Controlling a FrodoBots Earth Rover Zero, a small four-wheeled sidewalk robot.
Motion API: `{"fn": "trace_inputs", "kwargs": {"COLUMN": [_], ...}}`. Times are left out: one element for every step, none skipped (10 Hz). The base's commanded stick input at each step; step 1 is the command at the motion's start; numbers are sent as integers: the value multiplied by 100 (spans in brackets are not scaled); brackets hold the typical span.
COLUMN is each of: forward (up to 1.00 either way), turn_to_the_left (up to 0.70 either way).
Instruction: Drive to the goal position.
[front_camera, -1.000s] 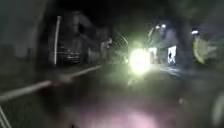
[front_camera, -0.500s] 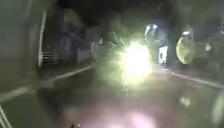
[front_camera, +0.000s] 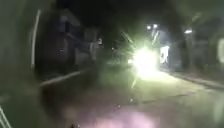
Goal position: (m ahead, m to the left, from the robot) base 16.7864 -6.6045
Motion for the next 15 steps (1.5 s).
{"fn": "trace_inputs", "kwargs": {"forward": [100, 100, 100, 100, 100, 100, 100, 100, 100, 100, 100, 100, 100, 100, 100], "turn_to_the_left": [0, 12, 27, 27, 19, 0, 0, 0, 0, 0, 0, -10, -27, -27, -27]}}
